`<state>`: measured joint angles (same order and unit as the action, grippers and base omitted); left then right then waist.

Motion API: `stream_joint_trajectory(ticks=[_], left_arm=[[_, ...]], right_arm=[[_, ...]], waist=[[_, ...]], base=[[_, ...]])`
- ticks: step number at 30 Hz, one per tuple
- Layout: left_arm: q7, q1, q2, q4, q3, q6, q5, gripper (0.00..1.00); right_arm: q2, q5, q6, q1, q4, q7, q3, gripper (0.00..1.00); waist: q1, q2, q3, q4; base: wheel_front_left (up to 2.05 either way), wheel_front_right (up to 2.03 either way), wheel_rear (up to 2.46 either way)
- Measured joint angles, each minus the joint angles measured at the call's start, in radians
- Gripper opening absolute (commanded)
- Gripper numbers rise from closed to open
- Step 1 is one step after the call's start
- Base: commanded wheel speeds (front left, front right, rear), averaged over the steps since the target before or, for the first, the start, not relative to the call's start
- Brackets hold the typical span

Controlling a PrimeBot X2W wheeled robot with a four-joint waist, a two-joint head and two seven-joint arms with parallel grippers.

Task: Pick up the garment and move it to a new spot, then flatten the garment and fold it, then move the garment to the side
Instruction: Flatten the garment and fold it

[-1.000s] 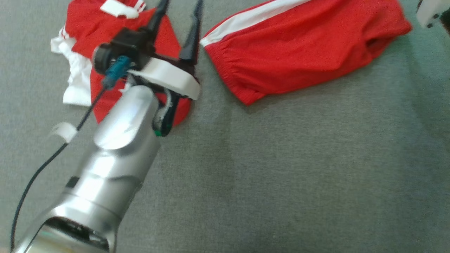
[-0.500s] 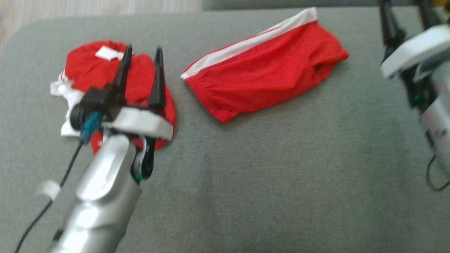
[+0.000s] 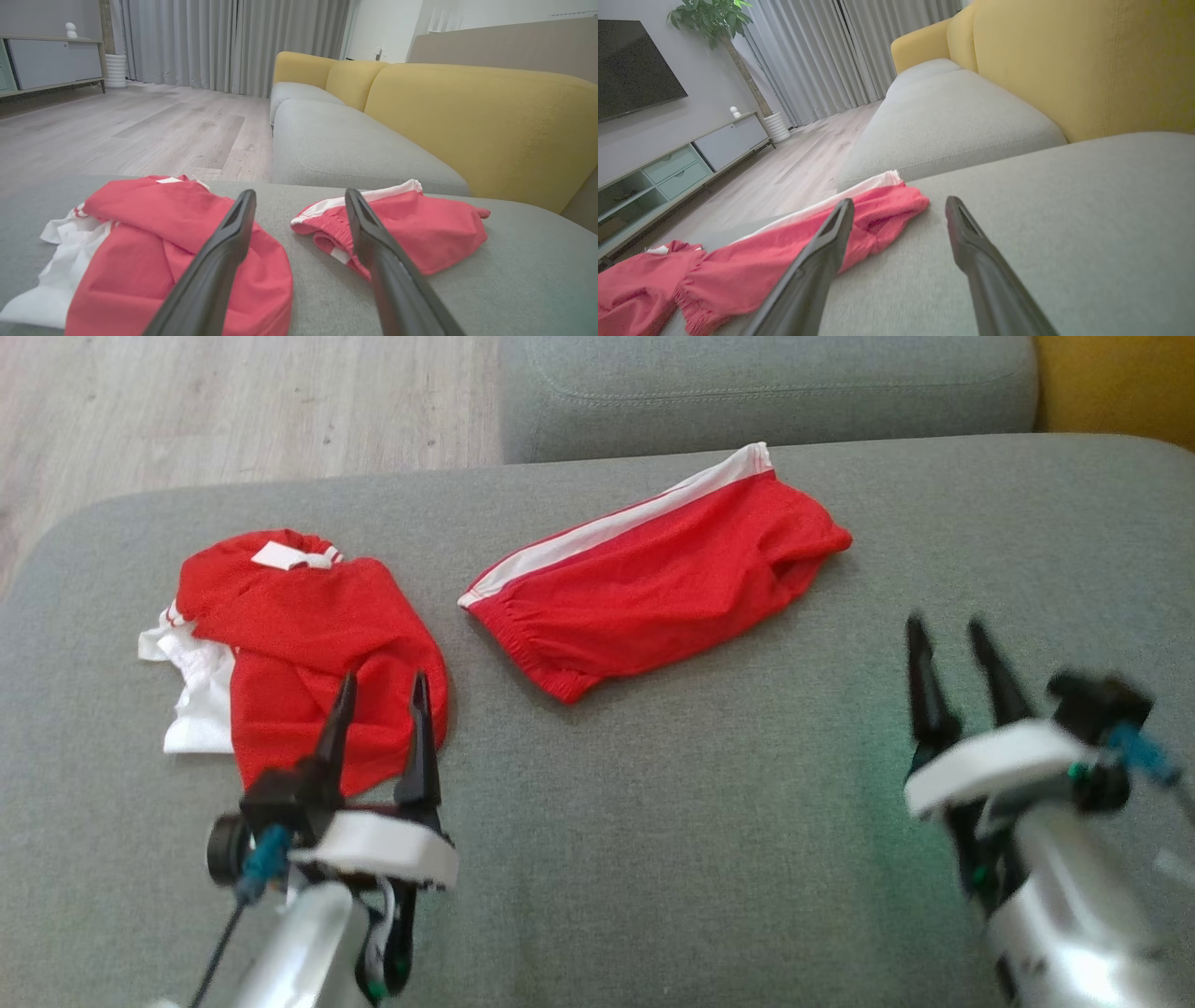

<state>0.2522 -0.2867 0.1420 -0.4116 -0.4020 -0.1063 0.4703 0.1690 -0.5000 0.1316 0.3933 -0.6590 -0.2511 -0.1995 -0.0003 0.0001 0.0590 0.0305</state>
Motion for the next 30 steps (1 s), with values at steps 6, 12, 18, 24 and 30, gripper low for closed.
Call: stream_joint_trajectory(ticks=[6, 12, 18, 24, 30], left_arm=[[0.0, 0.063, -0.021, 0.032, 0.022, 0.008, -0.028, 1.0], [0.0, 0.062, -0.036, 0.046, 0.038, 0.029, -0.053, 1.0], [0.0, 0.013, -0.054, 0.045, 0.032, 0.047, -0.076, 1.0], [0.0, -0.065, -0.07, 0.021, 0.003, 0.081, -0.093, 1.0], [0.0, -0.128, -0.085, 0.01, -0.015, 0.098, -0.102, 1.0]], right_arm=[[-0.068, 0.084, 0.0, -0.107, 0.065, 0.01, 0.064, 1.0], [-0.09, 0.151, 0.0, -0.116, 0.161, 0.079, 0.126, 1.0], [-0.105, 0.155, 0.0, -0.051, 0.168, 0.186, 0.23, 1.0], [-0.108, 0.021, 0.0, 0.168, 0.021, 0.281, 0.337, 1.0], [-0.107, 0.046, 0.0, 0.345, -0.197, 0.314, 0.484, 1.0]], waist=[[0.0001, 0.0, -0.002, -0.003], [0.0003, 0.0, 0.029, 0.013], [0.0004, 0.0, 0.091, 0.044], [0.0005, -0.0001, 0.177, 0.111], [0.0006, -0.0001, 0.24, 0.187]], base=[[0.0, 0.0, 0.0], [0.0, 0.0, 0.0], [0.0, 0.0, 0.0], [0.0, 0.0, 0.0], [0.0, 0.0, 0.0]])
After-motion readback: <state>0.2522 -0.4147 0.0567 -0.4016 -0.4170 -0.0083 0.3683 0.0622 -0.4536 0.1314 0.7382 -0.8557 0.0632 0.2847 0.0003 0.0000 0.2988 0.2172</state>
